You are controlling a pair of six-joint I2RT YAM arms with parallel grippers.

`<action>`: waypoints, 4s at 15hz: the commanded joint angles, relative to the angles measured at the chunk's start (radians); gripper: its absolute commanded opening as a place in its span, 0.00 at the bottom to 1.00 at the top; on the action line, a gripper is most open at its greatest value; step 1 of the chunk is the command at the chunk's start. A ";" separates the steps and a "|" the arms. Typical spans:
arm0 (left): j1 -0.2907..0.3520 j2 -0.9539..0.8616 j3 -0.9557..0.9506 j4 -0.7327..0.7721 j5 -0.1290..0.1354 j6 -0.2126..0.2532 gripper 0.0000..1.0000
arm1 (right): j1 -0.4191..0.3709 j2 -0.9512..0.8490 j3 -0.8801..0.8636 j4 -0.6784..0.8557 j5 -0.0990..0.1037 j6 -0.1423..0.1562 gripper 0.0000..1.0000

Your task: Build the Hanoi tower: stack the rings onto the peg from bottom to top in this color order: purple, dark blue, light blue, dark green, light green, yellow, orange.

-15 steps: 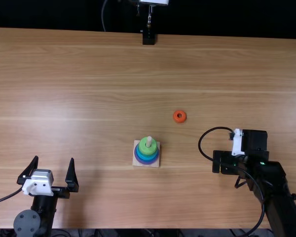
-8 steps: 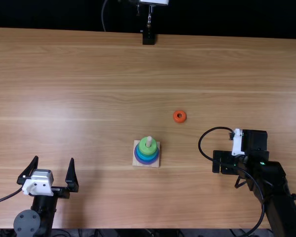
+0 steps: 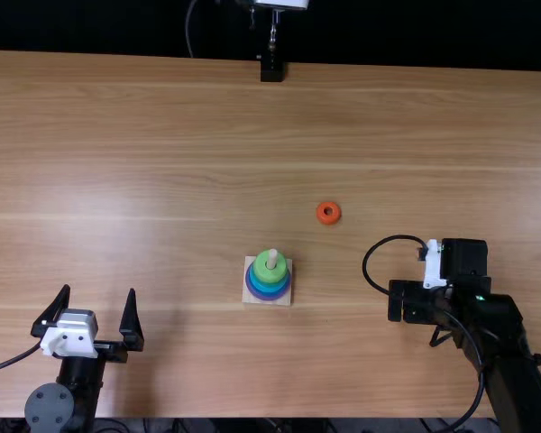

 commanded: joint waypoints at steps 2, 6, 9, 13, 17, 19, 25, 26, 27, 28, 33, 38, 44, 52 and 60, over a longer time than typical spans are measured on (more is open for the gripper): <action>0.007 -0.012 -0.016 -0.017 0.008 0.003 1.00 | 0.001 -0.003 0.039 -0.011 -0.012 0.003 1.00; 0.007 -0.012 -0.016 -0.017 0.008 0.005 1.00 | 0.002 0.000 0.071 -0.020 -0.012 0.003 1.00; 0.007 -0.012 -0.016 -0.017 0.008 0.005 1.00 | 0.002 0.032 0.089 -0.068 -0.012 0.003 1.00; 0.007 -0.012 -0.016 -0.017 0.008 0.005 1.00 | 0.002 0.034 0.189 -0.138 -0.014 0.005 1.00; 0.007 -0.012 -0.016 -0.017 0.008 0.003 1.00 | 0.004 0.087 0.175 -0.133 -0.012 0.009 1.00; 0.007 -0.012 -0.016 -0.017 0.008 0.005 1.00 | 0.016 0.101 0.177 -0.133 -0.012 0.009 1.00; 0.007 -0.012 -0.016 -0.017 0.008 0.005 1.00 | 0.065 0.158 0.177 -0.149 -0.014 0.007 1.00; 0.007 -0.012 -0.016 -0.017 0.008 0.003 1.00 | 0.065 0.156 0.177 -0.149 -0.014 0.007 1.00; 0.007 -0.012 -0.016 -0.017 0.008 0.003 1.00 | 0.065 0.156 0.184 -0.155 -0.014 0.009 1.00; 0.007 -0.012 -0.016 -0.017 0.008 0.005 1.00 | 0.065 0.158 0.187 -0.179 -0.014 0.007 1.00; 0.007 -0.012 -0.016 -0.017 0.008 0.003 1.00 | 0.073 0.147 0.189 -0.230 -0.014 0.005 1.00; 0.007 -0.012 -0.016 -0.017 0.008 0.003 1.00 | 0.065 0.149 0.174 -0.241 -0.014 0.009 1.00; 0.007 -0.012 -0.016 -0.017 0.008 0.003 1.00 | 0.070 0.149 0.118 -0.105 -0.021 0.012 1.00; 0.007 -0.012 -0.016 -0.017 0.008 0.005 1.00 | 0.063 0.149 0.052 -0.007 -0.021 0.010 1.00; 0.007 -0.012 -0.016 -0.017 0.008 0.005 1.00 | 0.063 0.149 0.032 -0.002 -0.071 0.010 0.01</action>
